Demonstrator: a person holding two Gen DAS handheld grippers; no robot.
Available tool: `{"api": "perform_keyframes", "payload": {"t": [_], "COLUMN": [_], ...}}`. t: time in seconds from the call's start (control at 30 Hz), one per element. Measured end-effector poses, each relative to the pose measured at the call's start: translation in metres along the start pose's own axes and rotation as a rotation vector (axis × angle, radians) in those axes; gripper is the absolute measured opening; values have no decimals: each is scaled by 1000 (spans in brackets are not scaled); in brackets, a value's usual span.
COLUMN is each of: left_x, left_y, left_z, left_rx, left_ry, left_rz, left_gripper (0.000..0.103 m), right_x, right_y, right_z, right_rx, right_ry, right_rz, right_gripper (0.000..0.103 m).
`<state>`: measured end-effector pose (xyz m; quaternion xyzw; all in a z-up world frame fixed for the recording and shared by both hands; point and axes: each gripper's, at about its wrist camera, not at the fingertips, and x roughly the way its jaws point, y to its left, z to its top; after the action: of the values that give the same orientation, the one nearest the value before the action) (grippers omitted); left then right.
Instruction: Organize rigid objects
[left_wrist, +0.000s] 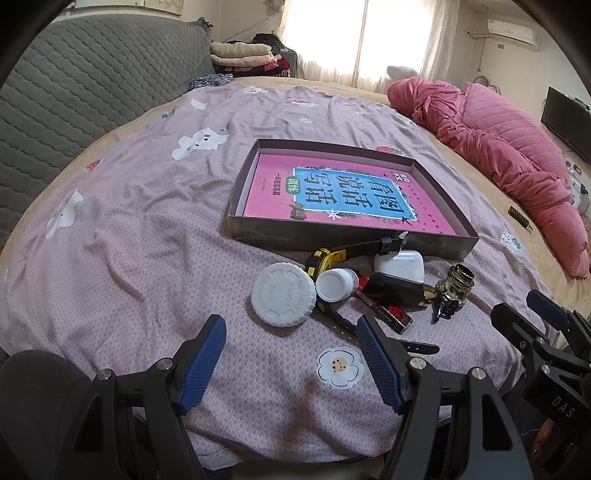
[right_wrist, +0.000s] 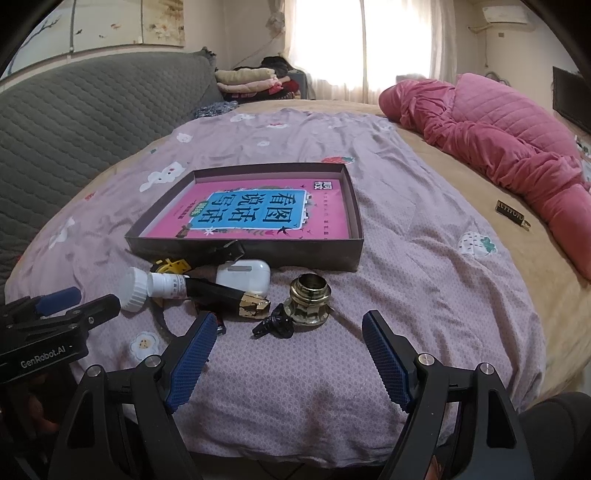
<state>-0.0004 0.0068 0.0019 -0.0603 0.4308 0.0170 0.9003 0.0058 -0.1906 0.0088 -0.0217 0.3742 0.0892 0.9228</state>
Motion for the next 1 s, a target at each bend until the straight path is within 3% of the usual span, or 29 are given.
{"api": "perform_keyframes", "payload": {"t": [0.7,1.0], "left_x": [13,25], "left_y": [12,25], "left_z": [-3,2], "left_rx": [-41,-95], "left_ry": [52,85], "left_rz": [7,-35], "left_gripper": [73,73], "right_x": [6,13], "right_y": [-9,-10], "right_z": [-1,-2], "right_rx": [38,50], "right_ry": [28,47], "right_rz": [9,14], "right_gripper": [82,82]}}
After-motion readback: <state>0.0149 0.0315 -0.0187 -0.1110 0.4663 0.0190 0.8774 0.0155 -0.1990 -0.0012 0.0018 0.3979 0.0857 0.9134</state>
